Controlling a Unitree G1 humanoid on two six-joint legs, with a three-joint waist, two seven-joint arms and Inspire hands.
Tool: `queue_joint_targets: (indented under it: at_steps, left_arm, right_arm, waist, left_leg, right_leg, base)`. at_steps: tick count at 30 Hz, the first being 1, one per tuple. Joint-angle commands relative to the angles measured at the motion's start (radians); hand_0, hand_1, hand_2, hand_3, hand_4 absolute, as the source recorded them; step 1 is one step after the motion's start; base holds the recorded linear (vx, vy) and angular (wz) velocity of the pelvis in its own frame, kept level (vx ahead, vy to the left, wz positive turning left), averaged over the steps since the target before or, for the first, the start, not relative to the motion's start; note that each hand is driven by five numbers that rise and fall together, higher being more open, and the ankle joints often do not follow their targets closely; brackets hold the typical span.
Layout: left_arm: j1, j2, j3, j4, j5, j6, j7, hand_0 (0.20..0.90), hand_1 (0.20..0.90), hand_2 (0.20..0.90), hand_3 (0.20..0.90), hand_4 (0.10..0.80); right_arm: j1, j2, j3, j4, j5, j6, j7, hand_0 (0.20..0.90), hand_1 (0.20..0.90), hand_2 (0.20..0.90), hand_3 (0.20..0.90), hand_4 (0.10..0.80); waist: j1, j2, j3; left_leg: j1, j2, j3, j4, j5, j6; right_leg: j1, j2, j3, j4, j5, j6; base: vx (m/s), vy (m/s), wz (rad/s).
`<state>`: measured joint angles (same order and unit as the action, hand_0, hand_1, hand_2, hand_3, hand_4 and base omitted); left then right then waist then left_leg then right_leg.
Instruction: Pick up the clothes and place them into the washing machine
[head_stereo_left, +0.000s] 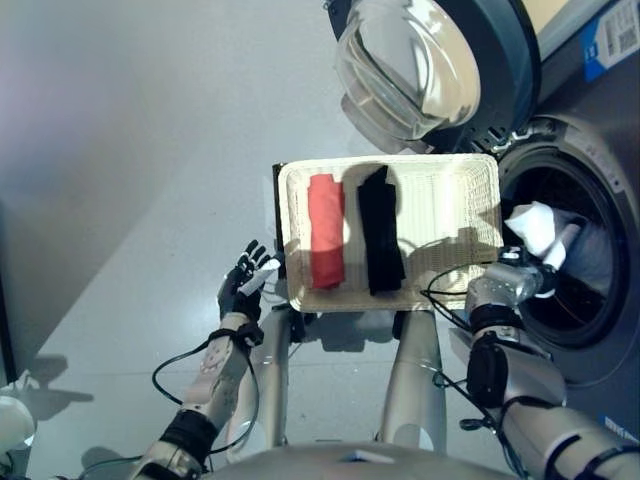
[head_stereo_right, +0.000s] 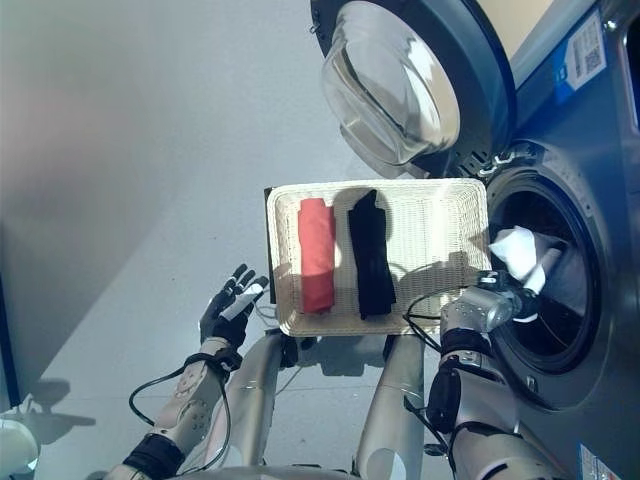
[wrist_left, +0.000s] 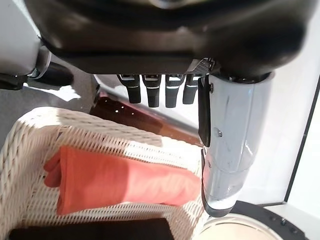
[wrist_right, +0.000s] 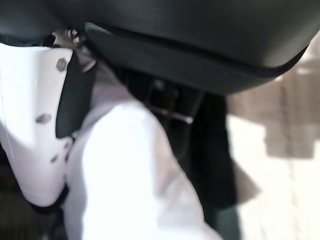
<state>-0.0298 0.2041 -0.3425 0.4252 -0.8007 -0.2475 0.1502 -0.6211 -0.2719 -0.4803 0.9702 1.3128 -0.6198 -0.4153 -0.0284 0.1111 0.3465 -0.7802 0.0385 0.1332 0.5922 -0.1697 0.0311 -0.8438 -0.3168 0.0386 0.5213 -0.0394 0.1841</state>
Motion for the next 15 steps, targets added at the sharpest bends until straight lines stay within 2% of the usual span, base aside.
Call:
queue_joint_targets:
  at_steps: [1, 5, 11, 15]
  left_arm:
    - [0.024, 0.003, -0.003, -0.055, -0.003, -0.058, -0.022, 0.9, 0.9, 0.9, 0.9, 0.8]
    - [0.037, 0.016, 0.003, -0.06, -0.01, -0.058, -0.031, 0.9, 0.9, 0.9, 0.9, 0.8]
    - [0.073, 0.068, -0.015, -0.108, 0.012, -0.046, -0.047, 0.9, 0.9, 0.9, 0.9, 0.8]
    - [0.087, 0.091, -0.023, -0.124, 0.024, -0.038, -0.058, 0.9, 0.9, 0.9, 0.9, 0.8]
  right_arm:
    - [0.035, -0.083, -0.014, -0.024, -0.011, -0.104, -0.006, 0.2, 0.2, 0.2, 0.2, 0.3]
    - [-0.001, -0.154, -0.064, 0.107, 0.013, -0.077, -0.047, 0.2, 0.2, 0.2, 0.2, 0.3]
    - [-0.105, -0.382, -0.073, 0.292, 0.003, 0.008, -0.112, 0.2, 0.2, 0.2, 0.2, 0.3]
    - [-0.123, -0.507, -0.068, 0.336, -0.002, 0.044, -0.118, 0.2, 0.2, 0.2, 0.2, 0.3]
  waist:
    - [-0.012, 0.026, -0.037]
    - [-0.009, 0.033, -0.048]
    - [0.023, 0.056, -0.067]
    - [0.034, 0.057, -0.079]
  left_leg:
    - [0.057, 0.042, -0.081, -0.033, -0.029, -0.092]
    - [0.053, 0.04, -0.082, -0.029, -0.035, -0.094]
    - [0.035, 0.036, -0.085, -0.023, -0.032, -0.096]
    - [0.031, 0.035, -0.086, -0.025, -0.029, -0.097]
  right_leg:
    - [0.031, -0.002, -0.018, 0.024, -0.022, -0.038]
    - [0.028, -0.005, -0.016, 0.031, -0.028, -0.037]
    - [0.012, -0.016, -0.018, 0.04, -0.033, -0.036]
    - [0.004, -0.019, -0.017, 0.047, -0.037, -0.036]
  base:
    - [0.021, -0.015, -0.13]
    - [0.012, -0.007, -0.06]
    - [0.003, -0.004, 0.01]
    - [0.008, -0.011, 0.03]
